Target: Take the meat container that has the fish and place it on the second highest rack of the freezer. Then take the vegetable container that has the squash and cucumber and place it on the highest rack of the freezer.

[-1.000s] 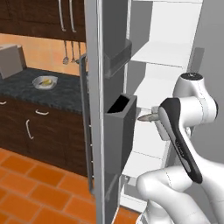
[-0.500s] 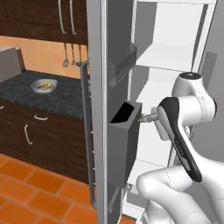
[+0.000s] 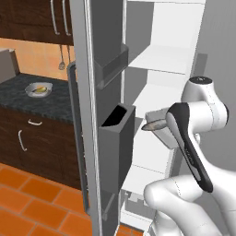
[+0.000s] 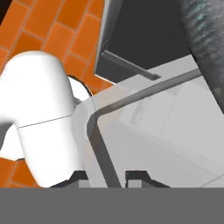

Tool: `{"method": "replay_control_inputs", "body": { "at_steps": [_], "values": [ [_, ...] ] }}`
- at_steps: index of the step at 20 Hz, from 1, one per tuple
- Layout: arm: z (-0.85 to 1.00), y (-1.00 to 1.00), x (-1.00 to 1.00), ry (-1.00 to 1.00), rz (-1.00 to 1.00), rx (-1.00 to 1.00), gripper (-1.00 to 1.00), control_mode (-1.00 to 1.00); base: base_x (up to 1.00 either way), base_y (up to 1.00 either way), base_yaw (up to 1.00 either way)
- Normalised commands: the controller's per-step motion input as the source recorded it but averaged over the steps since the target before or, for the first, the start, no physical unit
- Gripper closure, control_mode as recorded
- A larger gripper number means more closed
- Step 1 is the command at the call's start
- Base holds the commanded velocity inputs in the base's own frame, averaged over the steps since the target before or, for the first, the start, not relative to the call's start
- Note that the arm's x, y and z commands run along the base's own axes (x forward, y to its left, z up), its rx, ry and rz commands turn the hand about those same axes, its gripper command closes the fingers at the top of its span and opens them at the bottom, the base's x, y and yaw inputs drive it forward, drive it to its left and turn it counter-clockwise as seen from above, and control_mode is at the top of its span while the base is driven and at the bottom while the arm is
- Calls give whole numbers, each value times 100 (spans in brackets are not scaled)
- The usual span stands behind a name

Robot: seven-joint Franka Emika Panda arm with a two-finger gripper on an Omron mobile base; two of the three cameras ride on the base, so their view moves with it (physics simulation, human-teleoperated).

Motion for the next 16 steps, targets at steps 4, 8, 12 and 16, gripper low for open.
{"method": "replay_control_inputs", "body": {
  "at_steps": [4, 8, 12, 16],
  "values": [
    [0, 32, 4, 0, -9, 0, 100, -100, 0, 0, 0],
    [5, 22, 24, -3, -31, 8, 100, -100, 0, 0, 0],
    [13, 17, 36, -10, -35, 14, 100, -100, 0, 0, 0],
    [0, 36, 60, -5, -18, 12, 100, -100, 0, 0, 0]
  ]
}}
